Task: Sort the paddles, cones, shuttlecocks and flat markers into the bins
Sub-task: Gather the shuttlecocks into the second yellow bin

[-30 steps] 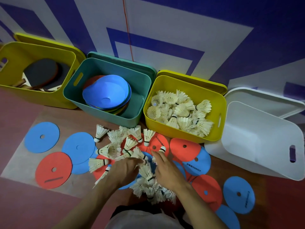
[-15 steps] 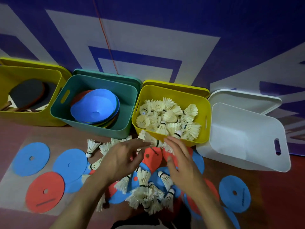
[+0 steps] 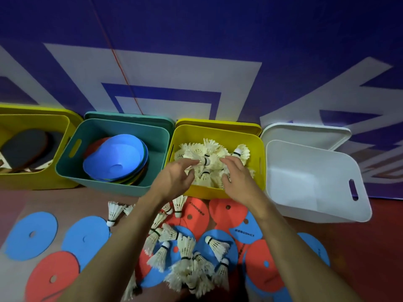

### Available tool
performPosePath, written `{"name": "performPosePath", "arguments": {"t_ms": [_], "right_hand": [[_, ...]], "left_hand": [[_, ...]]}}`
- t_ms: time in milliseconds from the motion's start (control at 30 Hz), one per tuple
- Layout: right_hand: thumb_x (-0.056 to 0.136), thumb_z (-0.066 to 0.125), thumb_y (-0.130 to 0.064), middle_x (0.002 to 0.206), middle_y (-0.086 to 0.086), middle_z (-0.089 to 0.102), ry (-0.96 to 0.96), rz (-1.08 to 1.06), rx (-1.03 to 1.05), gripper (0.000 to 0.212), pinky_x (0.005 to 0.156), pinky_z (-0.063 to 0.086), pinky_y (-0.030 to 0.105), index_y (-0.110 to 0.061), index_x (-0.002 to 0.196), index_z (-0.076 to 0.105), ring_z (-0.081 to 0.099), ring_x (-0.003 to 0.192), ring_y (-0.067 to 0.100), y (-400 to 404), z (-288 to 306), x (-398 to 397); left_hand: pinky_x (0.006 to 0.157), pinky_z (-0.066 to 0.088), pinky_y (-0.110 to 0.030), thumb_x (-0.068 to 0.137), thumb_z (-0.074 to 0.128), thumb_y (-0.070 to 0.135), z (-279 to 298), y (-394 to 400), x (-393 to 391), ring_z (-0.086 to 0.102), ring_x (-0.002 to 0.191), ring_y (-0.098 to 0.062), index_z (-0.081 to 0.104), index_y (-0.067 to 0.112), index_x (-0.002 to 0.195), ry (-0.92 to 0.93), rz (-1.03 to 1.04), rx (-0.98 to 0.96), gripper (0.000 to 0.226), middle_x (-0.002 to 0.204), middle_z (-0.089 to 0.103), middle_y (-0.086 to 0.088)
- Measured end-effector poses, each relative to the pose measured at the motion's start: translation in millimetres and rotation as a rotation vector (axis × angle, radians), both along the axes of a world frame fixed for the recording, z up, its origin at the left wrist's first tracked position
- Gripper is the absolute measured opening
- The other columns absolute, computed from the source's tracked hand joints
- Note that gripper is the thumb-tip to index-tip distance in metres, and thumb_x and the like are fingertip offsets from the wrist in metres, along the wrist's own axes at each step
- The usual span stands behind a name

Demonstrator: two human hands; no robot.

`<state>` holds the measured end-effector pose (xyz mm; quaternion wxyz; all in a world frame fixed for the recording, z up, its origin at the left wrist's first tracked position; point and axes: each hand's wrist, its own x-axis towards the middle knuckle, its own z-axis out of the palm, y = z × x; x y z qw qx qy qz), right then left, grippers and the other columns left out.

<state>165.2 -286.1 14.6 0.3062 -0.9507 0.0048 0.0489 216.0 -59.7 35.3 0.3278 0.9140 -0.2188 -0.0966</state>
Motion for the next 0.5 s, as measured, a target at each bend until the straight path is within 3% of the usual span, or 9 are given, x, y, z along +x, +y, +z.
{"name": "performPosePath", "arguments": {"t_ms": [67,200,333,433,500], "right_hand": [[0.096,0.048,-0.020,0.157,0.001,0.023,0.070,-0.015,-0.013,0.056,0.114,0.036,0.046,-0.024,0.150,0.035,0.036,0.140,0.027,0,-5,13],[0.096,0.048,-0.021,0.162,0.002,0.016,0.141,-0.043,-0.019,0.059,0.115,0.035,0.044,-0.026,0.153,0.031,0.035,0.142,0.029,0,-15,16],[0.099,0.047,-0.022,0.157,0.001,0.027,0.147,-0.065,-0.023,0.047,0.117,0.031,0.044,-0.025,0.145,0.045,0.028,0.144,0.026,-1,-13,-12],[0.100,0.048,-0.022,0.152,-0.004,0.035,0.067,-0.132,-0.004,0.035,0.117,0.029,0.038,-0.026,0.133,0.059,0.024,0.139,0.019,-1,-6,-46],[0.099,0.049,-0.021,0.149,-0.008,0.037,0.034,-0.156,0.009,0.032,0.115,0.024,0.029,-0.029,0.128,0.062,0.024,0.137,0.015,-3,-3,-67]], "left_hand": [[0.060,0.035,-0.005,0.098,0.053,0.024,1,-2,-5,0.055,0.055,-0.001,0.061,0.022,0.132,0.006,-0.004,-0.023,0.035,0.076,0.069,0.000],[0.062,0.045,-0.026,0.098,0.053,0.022,6,-5,-7,0.051,0.051,0.001,0.061,0.020,0.131,0.007,-0.001,-0.051,0.034,0.073,0.060,0.007],[0.057,0.037,-0.015,0.098,0.053,0.021,13,-10,3,0.051,0.050,0.000,0.060,0.018,0.134,0.013,-0.024,-0.052,0.036,0.087,0.071,-0.002],[0.073,0.045,-0.023,0.098,0.052,0.024,15,-29,22,0.064,0.072,-0.010,0.057,0.021,0.137,0.013,-0.062,-0.033,0.039,0.127,0.066,0.000],[0.079,0.043,-0.024,0.098,0.051,0.024,14,-51,37,0.065,0.094,-0.021,0.055,0.022,0.139,0.017,-0.093,-0.001,0.041,0.137,0.060,0.001]]}}
